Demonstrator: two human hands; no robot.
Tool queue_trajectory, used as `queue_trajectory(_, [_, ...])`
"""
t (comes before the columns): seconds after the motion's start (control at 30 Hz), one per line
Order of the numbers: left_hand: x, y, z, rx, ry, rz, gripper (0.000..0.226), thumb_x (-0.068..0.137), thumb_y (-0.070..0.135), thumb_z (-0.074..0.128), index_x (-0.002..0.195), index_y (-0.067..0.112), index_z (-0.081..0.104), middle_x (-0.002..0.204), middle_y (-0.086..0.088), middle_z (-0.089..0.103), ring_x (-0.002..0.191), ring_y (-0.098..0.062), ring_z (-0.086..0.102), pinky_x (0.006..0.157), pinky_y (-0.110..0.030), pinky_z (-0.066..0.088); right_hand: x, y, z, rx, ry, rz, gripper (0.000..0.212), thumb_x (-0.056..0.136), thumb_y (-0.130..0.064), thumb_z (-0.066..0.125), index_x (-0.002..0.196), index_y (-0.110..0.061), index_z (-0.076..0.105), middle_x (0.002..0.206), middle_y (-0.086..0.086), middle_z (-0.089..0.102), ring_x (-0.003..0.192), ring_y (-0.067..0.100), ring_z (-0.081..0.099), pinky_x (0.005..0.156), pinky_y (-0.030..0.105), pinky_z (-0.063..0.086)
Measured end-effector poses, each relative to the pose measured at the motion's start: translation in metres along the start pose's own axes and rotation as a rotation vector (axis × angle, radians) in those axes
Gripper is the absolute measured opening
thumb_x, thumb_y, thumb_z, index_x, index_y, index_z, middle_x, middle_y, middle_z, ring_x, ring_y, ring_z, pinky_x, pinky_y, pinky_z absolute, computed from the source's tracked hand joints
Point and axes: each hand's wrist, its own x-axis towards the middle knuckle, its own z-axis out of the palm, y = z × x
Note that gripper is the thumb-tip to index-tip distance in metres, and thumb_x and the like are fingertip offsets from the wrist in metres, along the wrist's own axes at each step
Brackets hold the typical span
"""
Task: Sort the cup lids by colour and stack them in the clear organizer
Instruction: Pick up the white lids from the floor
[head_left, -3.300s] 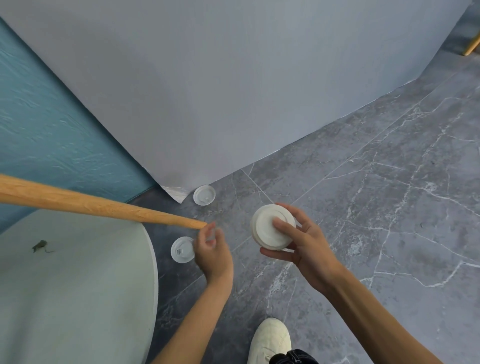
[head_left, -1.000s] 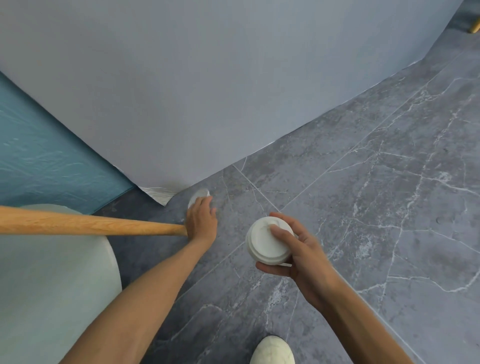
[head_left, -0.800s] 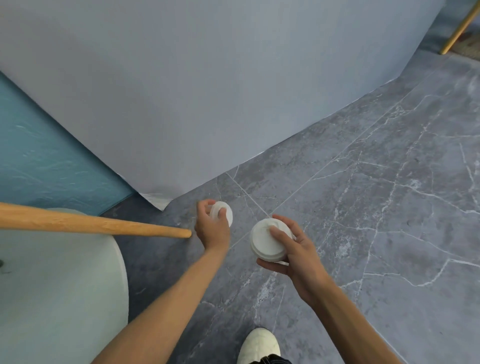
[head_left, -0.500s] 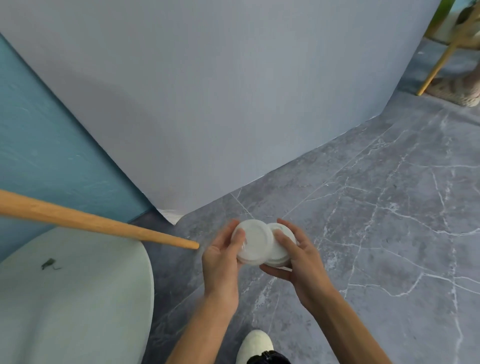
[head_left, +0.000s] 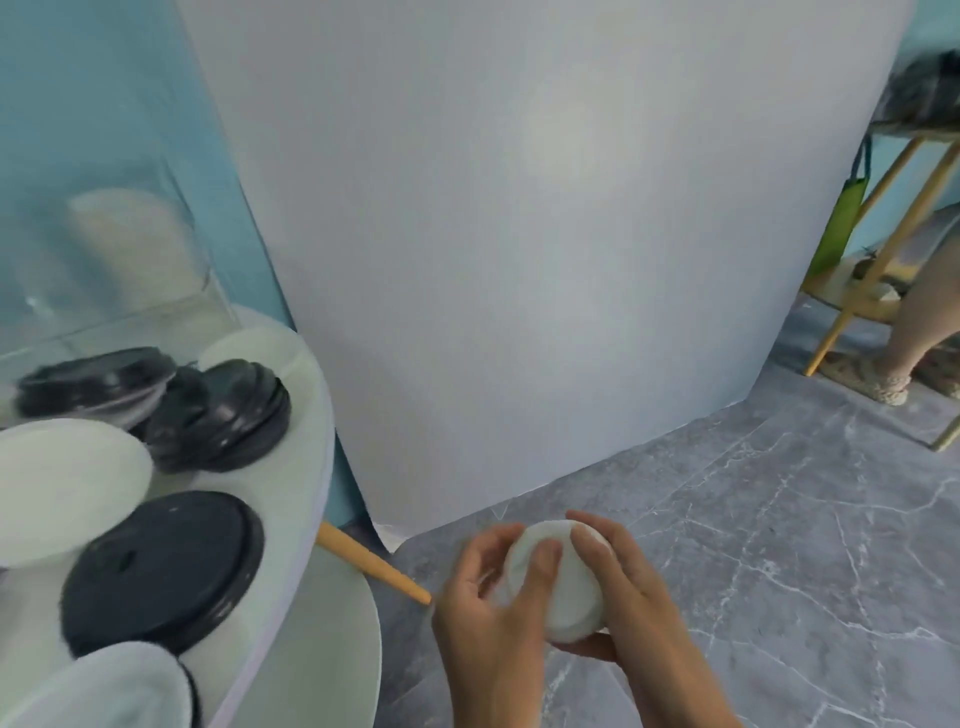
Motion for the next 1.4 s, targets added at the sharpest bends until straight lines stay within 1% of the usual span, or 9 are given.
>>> queue_trajectory(0.2, [-0.015,0.059,-0.010,-0.001,0.004,0.106,0.028,0.086,0.018,0.079,0.085,0.044,0.067,0.093,0.011,0.073,0.088,-0.005,0.069,0.081,-0.036,0.060,-0.043,-0.047,0.039,-0.019,-0.020,-0.037,0.023,0.102,-0.035,0.053,0.108,-0.025,0.073,0.103,0.006,0.075,0.095,0.023,0.072,0.057,0.032,0.059])
queue_trajectory(0.37, [-0.004,0.132,-0.015,-0.010,-0.052,0.146,0.020,0.097,0.023,0.063,0.094,0.040,0.071,0.094,0.022,0.073,0.090,-0.002,0.069,0.085,-0.039,0.061,-0.056,-0.104,0.078,-0.070,-0.042,-0.146,0.025,0.105,-0.035,0.050,0.110,-0.022,0.071,0.105,0.005,0.074,0.097,0.021,0.072,0.058,0.026,0.056])
queue_trajectory(0.6, [-0.003,0.215,-0.014,-0.147,-0.006,0.200,0.017,0.097,0.023,0.060,0.096,0.035,0.071,0.093,0.014,0.074,0.091,-0.009,0.071,0.080,-0.042,0.063,-0.074,-0.173,0.112,-0.057,0.015,-0.293,0.023,0.103,-0.037,0.051,0.113,-0.022,0.065,0.106,0.003,0.074,0.094,0.017,0.072,0.054,0.019,0.053])
queue_trajectory(0.8, [-0.036,0.263,-0.034,-0.203,0.041,0.361,0.024,0.100,0.020,0.055,0.104,0.037,0.071,0.105,0.013,0.072,0.100,-0.004,0.068,0.088,-0.034,0.060,-0.116,-0.204,0.131,0.010,-0.008,-0.380,0.033,0.096,-0.039,0.054,0.117,-0.016,0.061,0.106,0.004,0.073,0.096,0.019,0.072,0.065,0.028,0.053])
queue_trajectory(0.9, [-0.049,0.287,-0.059,-0.187,0.081,0.435,0.023,0.101,0.022,0.053,0.103,0.038,0.069,0.108,0.013,0.069,0.101,-0.005,0.067,0.087,-0.036,0.059,-0.138,-0.217,0.151,-0.035,-0.079,-0.380,0.050,0.083,-0.043,0.051,0.120,-0.012,0.062,0.112,0.010,0.072,0.100,0.024,0.072,0.063,0.031,0.054])
queue_trajectory(1.0, [-0.055,0.310,-0.094,-0.167,0.099,0.473,0.018,0.099,0.030,0.054,0.104,0.043,0.066,0.110,0.011,0.067,0.103,-0.010,0.067,0.086,-0.044,0.060,-0.163,-0.229,0.180,-0.081,-0.138,-0.437,0.029,0.098,-0.036,0.051,0.118,-0.016,0.059,0.108,0.005,0.070,0.095,0.021,0.071,0.062,0.032,0.056])
queue_trajectory(1.07, [-0.057,0.321,-0.124,-0.164,0.099,0.474,0.015,0.097,0.037,0.055,0.107,0.045,0.064,0.113,0.009,0.067,0.104,-0.013,0.068,0.084,-0.050,0.061,-0.178,-0.235,0.203,-0.108,-0.186,-0.465,0.023,0.101,-0.032,0.052,0.115,-0.015,0.058,0.103,0.007,0.069,0.085,0.021,0.070,0.054,0.031,0.052])
queue_trajectory(1.23, [-0.056,0.351,-0.204,-0.124,0.045,0.453,0.023,0.099,0.036,0.056,0.121,0.042,0.060,0.126,0.001,0.061,0.110,-0.022,0.067,0.072,-0.041,0.064,-0.202,-0.241,0.268,-0.152,-0.340,-0.471,0.023,0.103,-0.027,0.052,0.116,-0.009,0.058,0.085,0.008,0.066,0.052,0.011,0.061,0.039,0.025,0.040])
queue_trajectory(1.4, [-0.045,0.374,-0.279,-0.128,0.045,0.449,0.034,0.100,0.020,0.061,0.131,0.034,0.060,0.131,0.007,0.062,0.116,-0.009,0.063,0.097,-0.026,0.053,-0.216,-0.242,0.331,-0.139,-0.474,-0.407,0.030,0.101,-0.031,0.059,0.120,-0.008,0.053,0.087,0.011,0.066,0.059,0.020,0.061,0.044,0.030,0.042])
